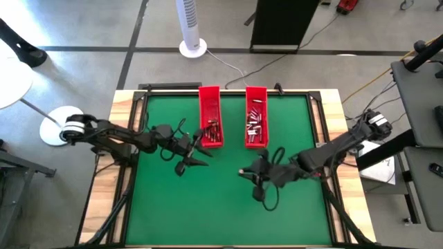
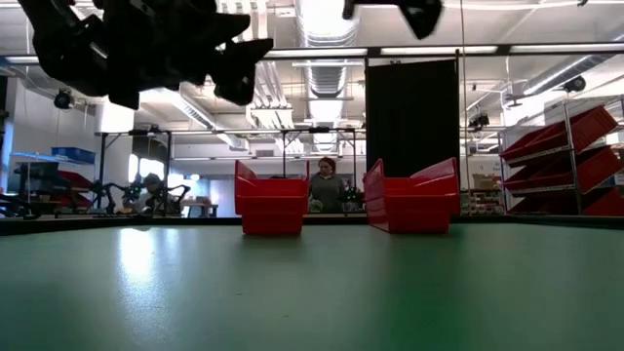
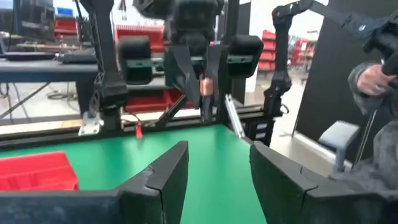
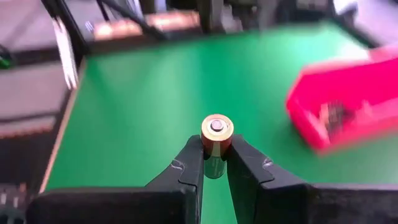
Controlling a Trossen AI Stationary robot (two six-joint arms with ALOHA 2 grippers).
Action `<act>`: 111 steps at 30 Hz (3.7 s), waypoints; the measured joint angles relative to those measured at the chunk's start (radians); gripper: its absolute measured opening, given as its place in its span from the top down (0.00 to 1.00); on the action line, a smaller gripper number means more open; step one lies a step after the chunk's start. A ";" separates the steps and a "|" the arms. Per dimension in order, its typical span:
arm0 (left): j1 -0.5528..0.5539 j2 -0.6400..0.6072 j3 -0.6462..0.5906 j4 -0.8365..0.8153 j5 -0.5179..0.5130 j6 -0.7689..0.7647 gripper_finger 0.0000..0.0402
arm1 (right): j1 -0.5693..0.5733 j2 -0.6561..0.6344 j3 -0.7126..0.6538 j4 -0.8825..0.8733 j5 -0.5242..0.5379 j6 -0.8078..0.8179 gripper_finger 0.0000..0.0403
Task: Sort batteries
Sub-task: Put the black battery into the left red bin
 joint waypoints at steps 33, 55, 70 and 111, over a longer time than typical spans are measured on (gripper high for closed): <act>-0.016 0.244 0.198 -0.113 -0.086 -0.005 0.59 | -0.211 0.208 -0.002 0.415 -0.051 -0.155 0.90; -0.014 0.213 0.198 -0.152 -0.086 0.016 0.92 | -0.208 0.207 -0.002 0.423 -0.055 -0.121 0.71; 0.086 0.086 0.221 -0.481 -0.190 -0.077 0.92 | -0.111 0.001 -0.001 0.180 0.202 -0.208 0.44; 0.497 0.714 1.199 -1.878 -0.400 0.498 0.91 | 0.091 0.061 -0.090 -0.201 0.391 0.335 0.35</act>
